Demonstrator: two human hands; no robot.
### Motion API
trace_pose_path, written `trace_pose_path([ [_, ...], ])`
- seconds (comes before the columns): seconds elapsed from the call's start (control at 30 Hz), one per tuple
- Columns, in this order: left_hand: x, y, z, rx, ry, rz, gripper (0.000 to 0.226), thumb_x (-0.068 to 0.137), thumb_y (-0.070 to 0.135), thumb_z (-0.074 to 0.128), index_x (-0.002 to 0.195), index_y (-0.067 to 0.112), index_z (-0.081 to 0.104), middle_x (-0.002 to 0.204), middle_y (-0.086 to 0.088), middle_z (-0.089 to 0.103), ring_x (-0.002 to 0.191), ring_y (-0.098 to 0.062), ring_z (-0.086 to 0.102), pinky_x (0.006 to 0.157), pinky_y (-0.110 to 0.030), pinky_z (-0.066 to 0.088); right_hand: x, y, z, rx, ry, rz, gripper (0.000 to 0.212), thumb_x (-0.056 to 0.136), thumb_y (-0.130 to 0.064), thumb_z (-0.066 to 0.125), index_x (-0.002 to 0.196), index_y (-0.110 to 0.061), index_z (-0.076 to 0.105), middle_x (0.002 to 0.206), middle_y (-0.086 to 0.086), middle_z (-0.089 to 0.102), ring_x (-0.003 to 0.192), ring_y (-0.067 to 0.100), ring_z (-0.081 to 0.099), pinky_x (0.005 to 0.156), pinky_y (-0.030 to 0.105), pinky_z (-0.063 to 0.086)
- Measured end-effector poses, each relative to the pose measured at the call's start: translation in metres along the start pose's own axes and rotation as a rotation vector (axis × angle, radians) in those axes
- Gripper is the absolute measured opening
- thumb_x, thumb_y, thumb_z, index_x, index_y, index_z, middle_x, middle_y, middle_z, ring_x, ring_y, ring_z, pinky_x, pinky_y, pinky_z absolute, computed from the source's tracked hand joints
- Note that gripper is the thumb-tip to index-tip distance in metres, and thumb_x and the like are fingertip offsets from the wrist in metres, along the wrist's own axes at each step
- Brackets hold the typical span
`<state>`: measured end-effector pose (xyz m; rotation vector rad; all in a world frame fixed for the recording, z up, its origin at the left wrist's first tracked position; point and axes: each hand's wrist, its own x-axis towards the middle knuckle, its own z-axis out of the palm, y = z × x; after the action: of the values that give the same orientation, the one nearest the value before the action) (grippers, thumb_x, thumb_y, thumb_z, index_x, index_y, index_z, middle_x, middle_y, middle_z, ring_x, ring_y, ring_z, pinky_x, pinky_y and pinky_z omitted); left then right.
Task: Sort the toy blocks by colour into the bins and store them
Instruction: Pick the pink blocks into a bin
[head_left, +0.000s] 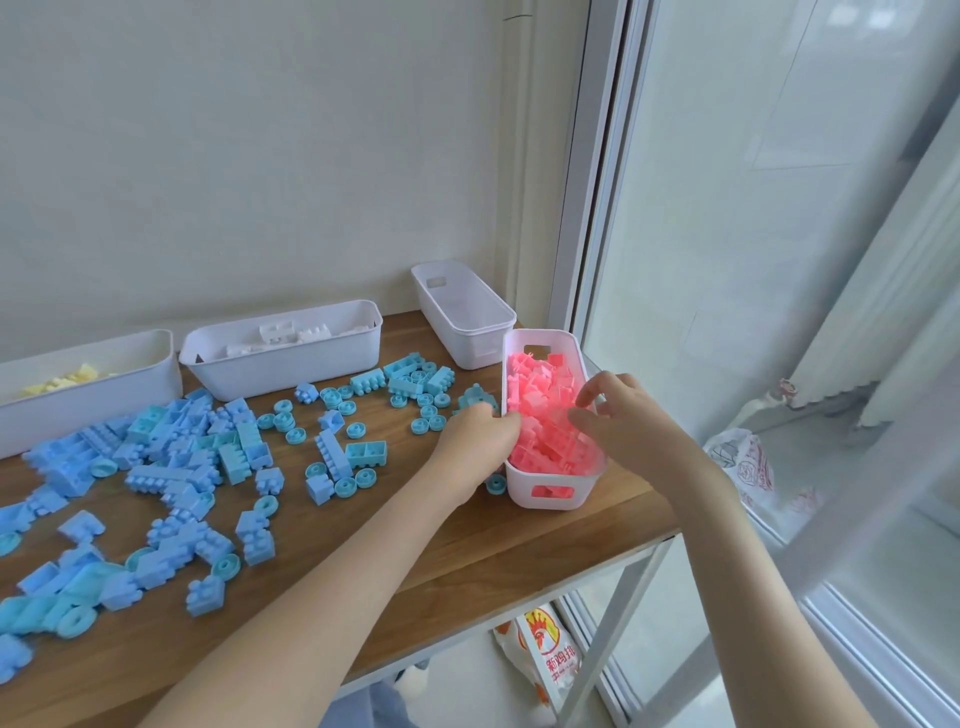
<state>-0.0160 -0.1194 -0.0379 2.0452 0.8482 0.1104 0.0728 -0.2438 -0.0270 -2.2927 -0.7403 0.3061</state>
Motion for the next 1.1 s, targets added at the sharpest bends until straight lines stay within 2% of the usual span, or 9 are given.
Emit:
trace_pose_path([
  [0.13,0.003,-0.001,-0.002,0.077,0.03,0.104,0.029,0.1,0.029,0.036,0.073,0.019,0.041,0.071,0.001,0.045,0.061,-0.008,0.045,0.049,-0.02,0.03,0.004,-0.003,-0.003,-0.075,-0.031,-0.018,0.015,0.092,-0.035,0.055,0.097,-0.021,0.056,0.112,-0.003,0.043,0.094,0.013,0.049,0.074,0.026,0.041],
  [0.3,-0.001,-0.008,-0.008,0.076,0.031,0.238,0.033,0.102,0.027,0.036,0.07,0.018,0.035,0.065,0.002,0.036,0.055,-0.006,0.037,0.047,-0.018,0.027,0.028,-0.006,-0.012,0.02,0.147,-0.078,0.025,0.096,-0.02,0.042,0.117,-0.018,0.055,0.119,0.005,0.045,0.094,0.016,0.052,0.075,0.025,0.04],
  [0.4,-0.004,-0.009,-0.011,0.062,0.036,0.305,0.033,0.102,0.028,0.036,0.07,0.018,0.034,0.064,0.002,0.035,0.055,-0.006,0.035,0.047,-0.018,0.026,0.047,-0.009,-0.014,-0.104,0.113,-0.043,0.038,0.096,-0.016,0.03,0.129,-0.018,0.049,0.124,0.009,0.041,0.101,0.023,0.049,0.084,0.031,0.042],
  [0.5,-0.005,-0.009,-0.013,0.027,0.037,0.321,0.034,0.101,0.028,0.037,0.069,0.018,0.033,0.064,0.001,0.036,0.055,-0.007,0.036,0.048,-0.018,0.027,0.059,-0.015,-0.013,-0.17,0.082,0.002,0.043,0.093,-0.015,0.027,0.13,-0.014,0.047,0.124,0.012,0.041,0.115,0.033,0.044,0.098,0.042,0.04],
  [0.63,-0.004,-0.015,-0.02,-0.004,0.048,0.335,0.034,0.101,0.028,0.038,0.069,0.018,0.032,0.068,-0.003,0.042,0.061,-0.013,0.047,0.048,-0.018,0.03,0.064,-0.021,-0.009,-0.145,0.025,-0.002,0.048,0.091,-0.011,0.028,0.132,-0.024,0.05,0.123,0.013,0.041,0.12,0.031,0.041,0.103,0.042,0.037],
  [0.73,-0.003,-0.02,-0.025,-0.011,0.07,0.33,0.034,0.101,0.027,0.038,0.068,0.019,0.031,0.064,0.002,0.039,0.056,-0.007,0.042,0.047,-0.016,0.029,0.061,-0.022,-0.005,-0.092,0.001,-0.049,0.046,0.094,-0.015,0.027,0.129,-0.031,0.053,0.123,0.01,0.038,0.124,0.031,0.036,0.106,0.045,0.034],
  [0.9,-0.003,-0.024,-0.03,-0.063,0.115,0.325,0.034,0.101,0.027,0.038,0.068,0.019,0.033,0.063,0.005,0.04,0.053,-0.004,0.042,0.043,-0.012,0.03,0.058,-0.031,-0.003,-0.108,0.089,-0.174,0.051,0.088,-0.007,0.035,0.118,-0.043,0.055,0.148,0.002,0.022,0.136,0.024,0.015,0.113,0.047,0.019],
  [1.0,-0.005,-0.022,-0.032,-0.069,0.13,0.334,0.034,0.101,0.027,0.038,0.068,0.019,0.033,0.061,0.006,0.039,0.049,-0.003,0.04,0.04,-0.009,0.031,0.055,-0.04,-0.002,-0.266,0.152,-0.219,0.053,0.085,-0.009,0.041,0.117,-0.049,0.054,0.153,-0.003,0.012,0.14,0.02,0.005,0.113,0.044,0.0],
  [1.1,-0.006,-0.022,-0.033,-0.075,0.139,0.339,0.035,0.101,0.028,0.038,0.068,0.019,0.033,0.06,0.006,0.037,0.045,-0.001,0.041,0.04,-0.011,0.029,0.052,-0.047,0.006,-0.381,0.152,-0.316,0.051,0.085,-0.007,0.042,0.116,-0.045,0.056,0.152,-0.009,0.02,0.142,0.014,0.0,0.111,0.046,-0.012],
])
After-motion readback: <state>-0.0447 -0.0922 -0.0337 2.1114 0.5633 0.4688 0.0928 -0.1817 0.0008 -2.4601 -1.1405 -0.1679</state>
